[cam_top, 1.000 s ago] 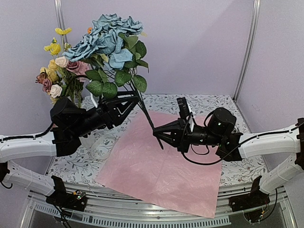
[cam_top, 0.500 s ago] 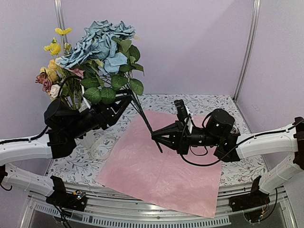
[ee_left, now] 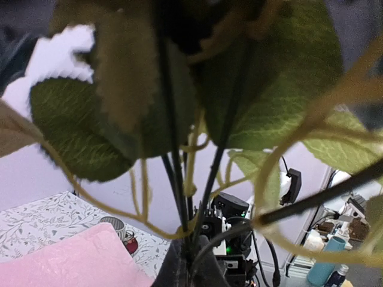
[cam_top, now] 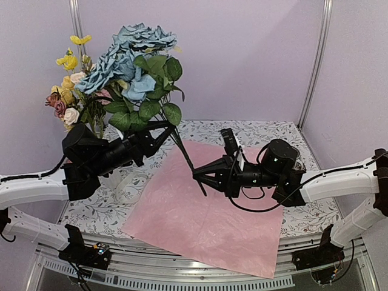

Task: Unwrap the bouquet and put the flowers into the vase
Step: Pass from the right arm to the left, then place the fake flower in the vase.

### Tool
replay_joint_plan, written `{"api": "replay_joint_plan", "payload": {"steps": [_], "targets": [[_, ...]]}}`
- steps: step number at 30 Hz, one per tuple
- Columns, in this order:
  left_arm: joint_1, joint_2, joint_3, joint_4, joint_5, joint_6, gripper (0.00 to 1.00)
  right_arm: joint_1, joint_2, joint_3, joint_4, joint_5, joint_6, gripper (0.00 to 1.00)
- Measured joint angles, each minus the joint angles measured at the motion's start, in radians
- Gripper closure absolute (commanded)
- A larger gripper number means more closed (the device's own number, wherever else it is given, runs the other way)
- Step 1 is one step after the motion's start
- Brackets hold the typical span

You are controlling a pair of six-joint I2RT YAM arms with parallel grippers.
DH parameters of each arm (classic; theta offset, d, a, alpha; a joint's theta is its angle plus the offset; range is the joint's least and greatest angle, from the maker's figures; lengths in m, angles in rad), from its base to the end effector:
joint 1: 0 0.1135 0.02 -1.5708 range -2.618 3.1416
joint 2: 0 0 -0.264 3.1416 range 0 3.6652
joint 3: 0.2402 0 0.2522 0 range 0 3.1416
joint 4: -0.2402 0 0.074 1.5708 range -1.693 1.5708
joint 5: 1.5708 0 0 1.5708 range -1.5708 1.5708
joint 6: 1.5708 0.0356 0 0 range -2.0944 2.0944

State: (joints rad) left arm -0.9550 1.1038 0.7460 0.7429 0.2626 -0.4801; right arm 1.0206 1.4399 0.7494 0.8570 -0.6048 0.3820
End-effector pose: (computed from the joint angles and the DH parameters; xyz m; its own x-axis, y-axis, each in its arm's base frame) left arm 0.1380 -0.2111 0.3604 -0.2358 -0.4389 -0.8670 0.9227 0.1789 -0.3415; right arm 0.1472 0.2786 0.2826 -0.2903 0.1133 -0.9502 -0.9550 -0.0971 0.2802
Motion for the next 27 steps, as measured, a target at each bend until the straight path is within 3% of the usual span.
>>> {"api": "replay_joint_plan", "payload": {"steps": [5,6,12,20,22,27], "targets": [[-0.002,-0.011,0.001,-0.031,-0.014,0.002,1.0,0.0,0.004,0.003,-0.013,0.008,-0.006,0.43],[-0.002,-0.018,0.001,-0.047,-0.024,0.005,1.0,0.0,0.003,0.004,-0.019,0.013,-0.021,0.37],[-0.002,-0.101,0.001,-0.189,-0.095,0.051,1.0,0.002,-0.021,0.003,-0.104,0.116,-0.081,0.24],[-0.002,-0.334,-0.01,-0.481,-0.313,0.139,1.0,0.002,-0.196,-0.069,-0.184,0.396,-0.215,0.11],[-0.002,-0.398,-0.015,-0.546,-0.382,0.158,1.0,0.001,-0.233,-0.092,-0.19,0.493,-0.257,0.01],[-0.002,-0.515,-0.033,-0.654,-0.514,0.196,1.0,-0.015,-0.256,-0.11,-0.208,0.709,-0.373,0.01]]}}
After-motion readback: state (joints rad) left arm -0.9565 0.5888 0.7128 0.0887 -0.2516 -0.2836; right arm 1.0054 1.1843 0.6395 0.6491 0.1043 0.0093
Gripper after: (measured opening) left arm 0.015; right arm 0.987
